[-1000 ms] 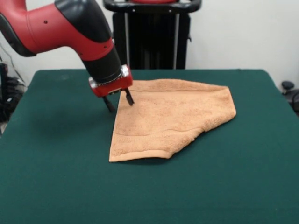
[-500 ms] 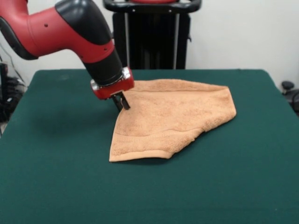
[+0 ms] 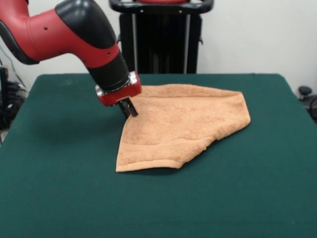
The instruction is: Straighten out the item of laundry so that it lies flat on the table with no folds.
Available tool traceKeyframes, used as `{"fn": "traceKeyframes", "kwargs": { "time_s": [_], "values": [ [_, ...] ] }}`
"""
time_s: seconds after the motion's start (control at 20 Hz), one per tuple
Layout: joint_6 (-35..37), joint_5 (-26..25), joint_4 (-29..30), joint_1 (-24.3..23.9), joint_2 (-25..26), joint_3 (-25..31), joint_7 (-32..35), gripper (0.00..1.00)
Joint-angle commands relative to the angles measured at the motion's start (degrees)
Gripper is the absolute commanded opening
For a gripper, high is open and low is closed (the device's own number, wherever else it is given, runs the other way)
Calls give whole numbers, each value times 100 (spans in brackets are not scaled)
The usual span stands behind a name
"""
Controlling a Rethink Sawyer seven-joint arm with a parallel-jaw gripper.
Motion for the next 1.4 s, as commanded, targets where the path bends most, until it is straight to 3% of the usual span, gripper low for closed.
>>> {"fn": "traceKeyframes", "kwargs": {
  "time_s": [0.05,0.95,1.25,1.4],
  "values": [
    [-564,81,-397,323,713,-195,-18,0],
    [290,130,-1118,50,892,-55,-1388,0],
    [1759,335,-1764,-200,431,137,-2652,0],
    [2175,394,-2168,-279,611,239,-3064,0]
  ]
}}
